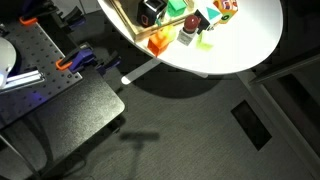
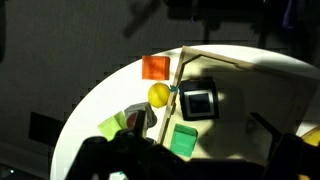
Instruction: Put the green block on the tray
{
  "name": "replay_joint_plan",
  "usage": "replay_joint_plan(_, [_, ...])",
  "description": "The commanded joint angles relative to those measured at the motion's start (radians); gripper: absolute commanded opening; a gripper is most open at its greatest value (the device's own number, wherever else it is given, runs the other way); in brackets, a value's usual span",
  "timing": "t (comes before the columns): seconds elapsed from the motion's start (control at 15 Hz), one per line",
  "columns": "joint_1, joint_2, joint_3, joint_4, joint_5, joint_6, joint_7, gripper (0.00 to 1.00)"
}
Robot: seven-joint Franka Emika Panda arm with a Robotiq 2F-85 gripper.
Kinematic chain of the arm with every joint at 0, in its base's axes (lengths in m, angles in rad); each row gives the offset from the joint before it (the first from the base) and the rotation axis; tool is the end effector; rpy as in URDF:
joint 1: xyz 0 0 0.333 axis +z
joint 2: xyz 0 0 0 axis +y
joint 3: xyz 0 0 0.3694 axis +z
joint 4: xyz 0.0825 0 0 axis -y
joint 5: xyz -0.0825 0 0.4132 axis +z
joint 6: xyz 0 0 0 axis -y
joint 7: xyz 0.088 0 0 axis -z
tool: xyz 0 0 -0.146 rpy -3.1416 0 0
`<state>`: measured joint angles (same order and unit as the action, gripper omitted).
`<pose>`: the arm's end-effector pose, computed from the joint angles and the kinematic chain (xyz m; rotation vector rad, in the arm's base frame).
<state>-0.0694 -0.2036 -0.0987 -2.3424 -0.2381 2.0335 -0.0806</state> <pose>0.4621 -0.1008 0.4055 2.9624 0.0496 -0.1885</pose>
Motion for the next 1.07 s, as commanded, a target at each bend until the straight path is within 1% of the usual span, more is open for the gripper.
replay_joint_plan(0.0, [-0.001, -0.114, -0.006, -0.031, 0.051, -0.1, -0.089, 1.0])
replay_joint_plan(0.13, [0.0, -0.16, -0.012, -0.041, 0.076, -0.128, -0.101, 1.0])
replay_joint_plan(0.33, [-0.002, -0.234, -0.021, -0.071, 0.107, -0.102, -0.095, 1.0])
replay_joint_plan(0.6, [-0.004, -0.303, -0.031, -0.102, 0.125, -0.077, -0.087, 1.0])
replay_joint_plan(0.67, [-0.005, -0.314, -0.032, -0.11, 0.124, -0.068, -0.084, 1.0])
replay_joint_plan(0.73, [-0.005, -0.27, -0.019, -0.077, 0.104, -0.096, -0.072, 1.0])
replay_joint_plan(1.0, [-0.006, -0.297, -0.023, -0.096, 0.105, -0.086, -0.072, 1.0])
